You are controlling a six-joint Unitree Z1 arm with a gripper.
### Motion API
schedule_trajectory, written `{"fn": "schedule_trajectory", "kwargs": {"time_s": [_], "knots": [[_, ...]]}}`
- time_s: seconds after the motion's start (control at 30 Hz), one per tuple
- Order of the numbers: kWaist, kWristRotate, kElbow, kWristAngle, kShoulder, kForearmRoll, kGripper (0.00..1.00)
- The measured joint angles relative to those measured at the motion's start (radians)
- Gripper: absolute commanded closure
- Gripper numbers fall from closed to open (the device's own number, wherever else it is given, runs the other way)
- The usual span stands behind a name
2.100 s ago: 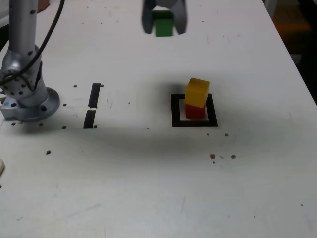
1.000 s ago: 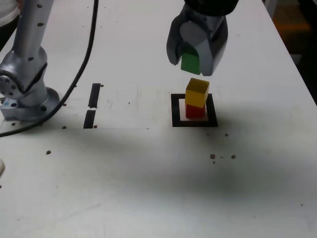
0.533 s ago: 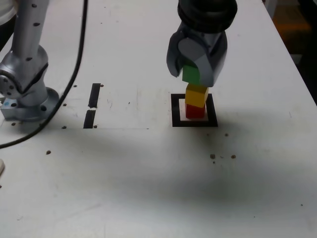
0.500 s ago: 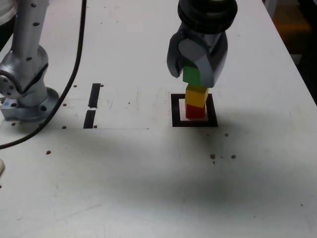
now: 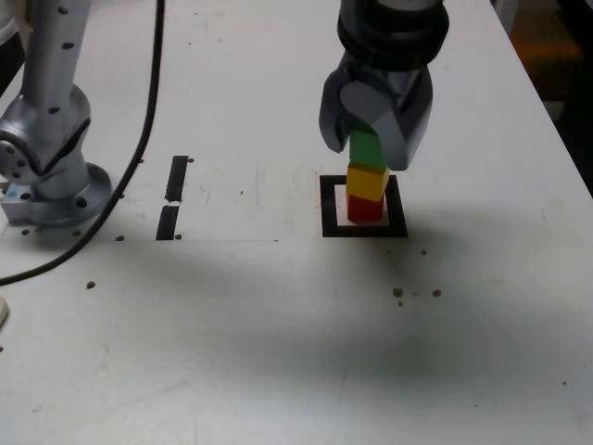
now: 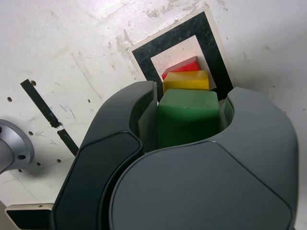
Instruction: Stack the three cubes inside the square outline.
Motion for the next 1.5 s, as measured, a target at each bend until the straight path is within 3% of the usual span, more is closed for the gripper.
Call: {"fn": "schedule_trajectory", "kwargs": {"time_s": [0.23,0.43,0.53,1.03,1.3,1.5], "knots": [[0.000,0.000,0.003,0.001,0.006,-0.003,0.53],[0.000,0.000,0.012,0.002,0.013,-0.003,0.12],[0.000,-0.001,0.012,0.004,0.013,-0.001,0.02],[0.015,-0.002,0.019,0.007,-0.047,0.000,0.00],[0.025,-0.004,0.039,-0.016,-0.192,0.098,0.00],[0.051,-0.026,0.207,-0.044,-0.341,0.134,0.00]]}}
